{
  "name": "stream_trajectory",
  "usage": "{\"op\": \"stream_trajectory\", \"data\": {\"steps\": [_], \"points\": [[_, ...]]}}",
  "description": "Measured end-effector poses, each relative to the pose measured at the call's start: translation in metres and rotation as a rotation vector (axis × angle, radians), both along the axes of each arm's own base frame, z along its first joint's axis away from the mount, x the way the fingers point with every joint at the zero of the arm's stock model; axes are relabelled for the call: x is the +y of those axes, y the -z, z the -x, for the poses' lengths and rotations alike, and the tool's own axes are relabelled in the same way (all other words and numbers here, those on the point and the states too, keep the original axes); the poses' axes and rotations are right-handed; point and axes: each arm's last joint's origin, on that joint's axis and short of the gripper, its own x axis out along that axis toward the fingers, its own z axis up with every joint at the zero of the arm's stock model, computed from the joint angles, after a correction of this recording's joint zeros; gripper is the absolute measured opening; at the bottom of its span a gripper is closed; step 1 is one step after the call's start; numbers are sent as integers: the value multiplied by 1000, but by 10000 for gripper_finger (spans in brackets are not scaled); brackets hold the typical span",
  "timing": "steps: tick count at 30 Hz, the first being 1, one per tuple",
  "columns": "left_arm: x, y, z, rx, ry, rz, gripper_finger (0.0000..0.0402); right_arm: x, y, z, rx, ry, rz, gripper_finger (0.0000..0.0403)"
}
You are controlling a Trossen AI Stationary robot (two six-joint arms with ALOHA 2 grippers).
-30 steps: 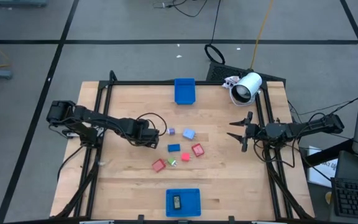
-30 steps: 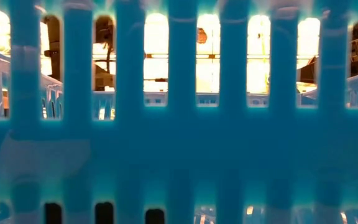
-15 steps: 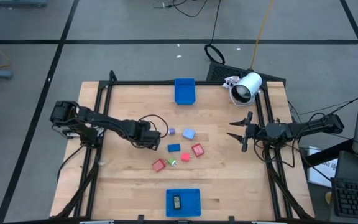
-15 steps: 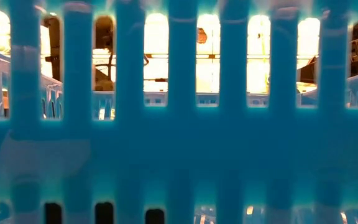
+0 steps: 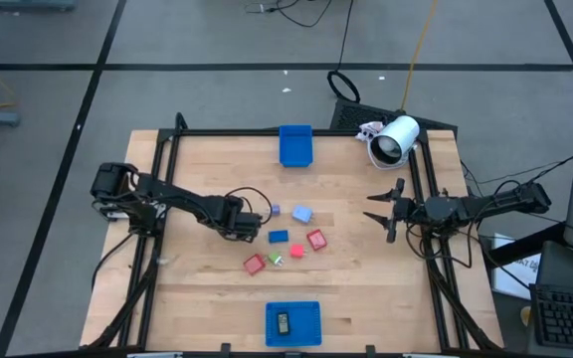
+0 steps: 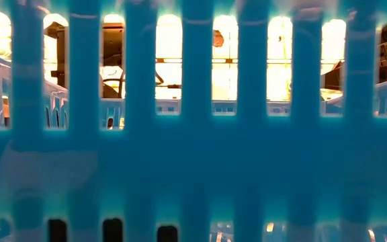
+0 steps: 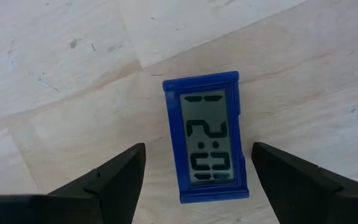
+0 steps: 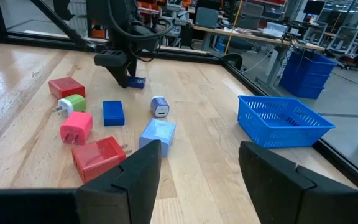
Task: Pick & Place Office items
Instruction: Put the purple digital timer into the bottom blue bin
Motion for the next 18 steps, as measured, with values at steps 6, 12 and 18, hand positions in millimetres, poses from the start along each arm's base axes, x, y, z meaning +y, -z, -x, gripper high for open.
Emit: {"op": "stream_trajectory", "data": {"steps": [6, 12, 18], "points": [[-5, 1, -1, -18, 33, -7, 282, 0, 0, 0, 0, 0, 0, 204], [-5, 1, -2, -23, 18, 7, 247, 0, 0, 0, 0, 0, 0, 207], [-6, 1, -3, -32, 9, 13, 201, 0, 0, 0, 0, 0, 0, 204]]}}
